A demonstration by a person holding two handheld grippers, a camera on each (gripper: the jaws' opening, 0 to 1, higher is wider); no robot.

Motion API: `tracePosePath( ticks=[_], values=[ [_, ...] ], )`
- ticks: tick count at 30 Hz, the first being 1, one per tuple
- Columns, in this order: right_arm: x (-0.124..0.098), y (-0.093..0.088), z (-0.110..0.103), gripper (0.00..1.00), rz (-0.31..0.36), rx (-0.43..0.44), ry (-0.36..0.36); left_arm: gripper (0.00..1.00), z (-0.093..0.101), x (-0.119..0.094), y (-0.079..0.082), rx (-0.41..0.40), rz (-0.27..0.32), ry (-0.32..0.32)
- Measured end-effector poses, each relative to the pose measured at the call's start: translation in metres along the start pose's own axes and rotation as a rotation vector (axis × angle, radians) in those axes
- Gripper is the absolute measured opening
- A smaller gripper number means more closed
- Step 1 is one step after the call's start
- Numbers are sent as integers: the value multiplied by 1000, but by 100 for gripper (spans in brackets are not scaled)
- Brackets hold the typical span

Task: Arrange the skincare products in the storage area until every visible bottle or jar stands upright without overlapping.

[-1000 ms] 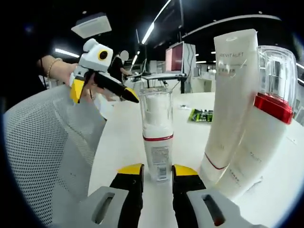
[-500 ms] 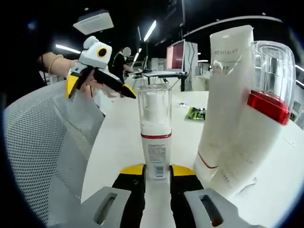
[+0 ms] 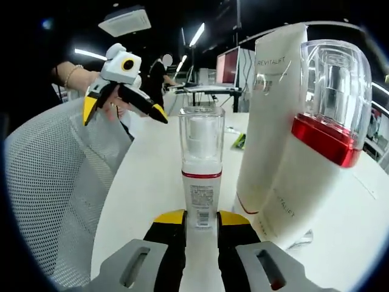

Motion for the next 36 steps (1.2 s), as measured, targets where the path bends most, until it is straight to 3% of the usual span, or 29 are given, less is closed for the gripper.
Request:
tracePosePath(
  ticks=[18,36],
  values=[
    [-2,-8,12,11,-43,-19,21,93,0,3,-3,0,-21,-2],
    [-4,-9,15,8,-45,54,-9,91,1,4,-5,12,-44,0]
  ],
)
Point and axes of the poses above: the point that each gripper's makers call its tool centre point, and the gripper's own axes: x roughly forward along the fingers, z roughly to its right, y roughly out of its top, the point moved 8 cm from there along -x, roughly backward along the fingers, and after that the axes turned 10 degrees about -y, right-handed, at the moved point
